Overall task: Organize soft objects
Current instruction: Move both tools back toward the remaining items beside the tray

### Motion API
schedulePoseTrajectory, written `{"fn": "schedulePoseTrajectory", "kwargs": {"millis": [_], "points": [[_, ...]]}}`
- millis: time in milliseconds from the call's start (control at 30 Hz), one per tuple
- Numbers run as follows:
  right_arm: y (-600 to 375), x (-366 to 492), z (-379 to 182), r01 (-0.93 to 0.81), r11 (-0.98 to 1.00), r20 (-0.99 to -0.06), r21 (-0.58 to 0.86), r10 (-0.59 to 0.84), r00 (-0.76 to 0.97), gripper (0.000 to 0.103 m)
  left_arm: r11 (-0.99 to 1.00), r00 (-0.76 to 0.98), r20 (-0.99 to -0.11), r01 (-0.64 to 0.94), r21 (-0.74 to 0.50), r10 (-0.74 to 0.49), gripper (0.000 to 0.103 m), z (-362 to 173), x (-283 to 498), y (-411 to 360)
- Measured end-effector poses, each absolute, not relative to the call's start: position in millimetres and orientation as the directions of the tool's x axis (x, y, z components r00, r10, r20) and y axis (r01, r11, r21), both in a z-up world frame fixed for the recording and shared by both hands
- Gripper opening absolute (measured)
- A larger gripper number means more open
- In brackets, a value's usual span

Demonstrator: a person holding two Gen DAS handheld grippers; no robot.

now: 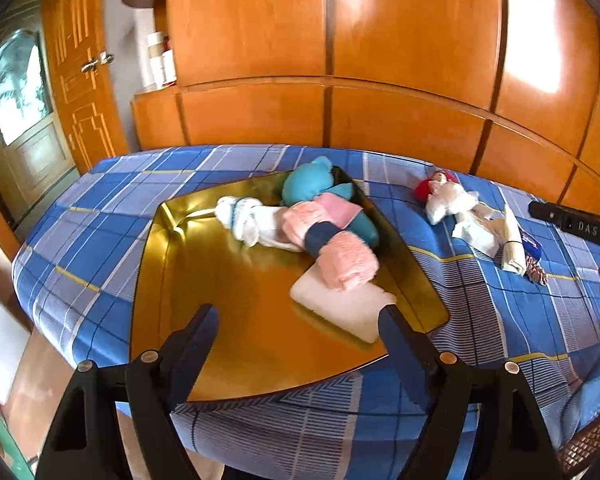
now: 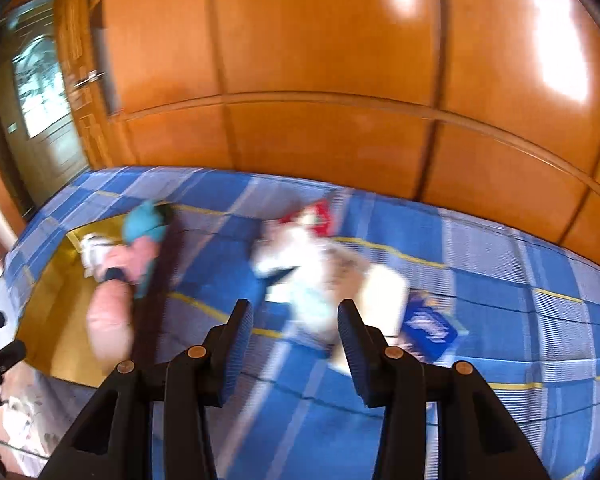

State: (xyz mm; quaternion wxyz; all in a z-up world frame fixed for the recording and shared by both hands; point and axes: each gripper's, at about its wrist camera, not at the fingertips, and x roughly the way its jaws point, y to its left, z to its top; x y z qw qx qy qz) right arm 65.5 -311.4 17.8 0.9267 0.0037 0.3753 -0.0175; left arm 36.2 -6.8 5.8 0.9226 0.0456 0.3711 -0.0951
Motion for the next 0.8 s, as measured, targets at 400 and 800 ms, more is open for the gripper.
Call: {"fn": "schedulePoseTrajectory", "kwargs": {"millis": [400, 800], "points": [[-454, 47, -9, 0.416, 0.899, -0.718, 0.139, -0.198, 0.668, 0.044, 0.923, 0.631, -0.725, 0.385, -0.016, -0.276, 0.082, 15, 62, -75], [-470, 41, -5, 0.427, 0.864, -0.713, 0.268, -0.120, 0.691, 0.044, 0.872, 0.464, -0.780, 0.444, -0.206, -0.421, 0.059, 8, 148, -178]]}}
